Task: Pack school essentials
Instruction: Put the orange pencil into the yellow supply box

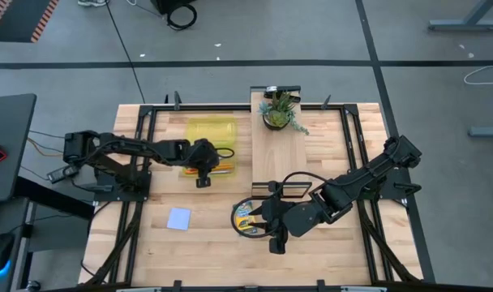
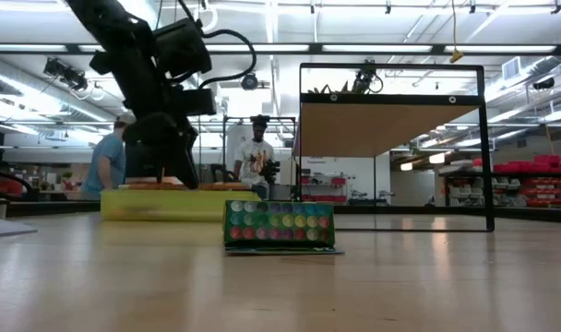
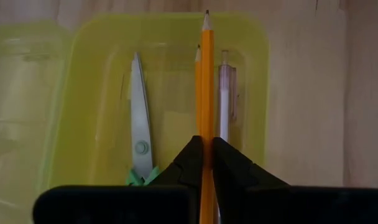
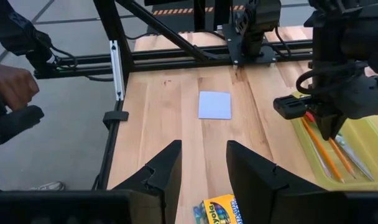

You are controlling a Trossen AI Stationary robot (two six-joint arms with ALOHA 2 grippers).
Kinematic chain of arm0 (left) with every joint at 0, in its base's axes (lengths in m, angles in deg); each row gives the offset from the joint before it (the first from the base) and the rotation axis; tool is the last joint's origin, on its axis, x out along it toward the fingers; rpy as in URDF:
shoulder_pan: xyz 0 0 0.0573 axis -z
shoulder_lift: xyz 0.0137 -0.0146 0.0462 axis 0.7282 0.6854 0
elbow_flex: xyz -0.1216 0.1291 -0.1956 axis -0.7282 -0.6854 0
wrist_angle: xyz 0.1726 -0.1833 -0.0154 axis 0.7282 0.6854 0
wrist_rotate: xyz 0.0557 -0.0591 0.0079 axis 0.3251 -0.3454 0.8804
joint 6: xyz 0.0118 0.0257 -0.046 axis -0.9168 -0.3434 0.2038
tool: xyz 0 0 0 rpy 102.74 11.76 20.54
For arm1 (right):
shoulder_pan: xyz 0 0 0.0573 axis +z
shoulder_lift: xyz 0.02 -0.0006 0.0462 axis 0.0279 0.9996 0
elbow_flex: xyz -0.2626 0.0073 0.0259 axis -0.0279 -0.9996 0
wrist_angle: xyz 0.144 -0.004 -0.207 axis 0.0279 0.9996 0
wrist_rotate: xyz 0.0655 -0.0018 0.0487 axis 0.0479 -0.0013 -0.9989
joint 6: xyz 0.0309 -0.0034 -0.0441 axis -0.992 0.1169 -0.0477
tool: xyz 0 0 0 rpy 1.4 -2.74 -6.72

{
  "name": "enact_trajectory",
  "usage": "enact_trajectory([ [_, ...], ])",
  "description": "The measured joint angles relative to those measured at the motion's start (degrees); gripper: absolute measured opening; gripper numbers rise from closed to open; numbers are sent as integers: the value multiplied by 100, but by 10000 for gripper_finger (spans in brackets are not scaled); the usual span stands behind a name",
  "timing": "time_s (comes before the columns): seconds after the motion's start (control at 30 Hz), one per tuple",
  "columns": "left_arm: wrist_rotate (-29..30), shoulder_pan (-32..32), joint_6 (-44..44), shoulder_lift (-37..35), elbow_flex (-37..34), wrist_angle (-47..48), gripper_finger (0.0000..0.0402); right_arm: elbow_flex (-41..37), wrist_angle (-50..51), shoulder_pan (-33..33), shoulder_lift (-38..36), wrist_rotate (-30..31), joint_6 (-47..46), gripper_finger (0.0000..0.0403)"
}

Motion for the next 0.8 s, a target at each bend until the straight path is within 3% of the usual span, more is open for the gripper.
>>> enact_trajectory([
  [0.8,0,2,-2,393,-243,-473,34,-4,-4,0,-2,0,-52,132],
])
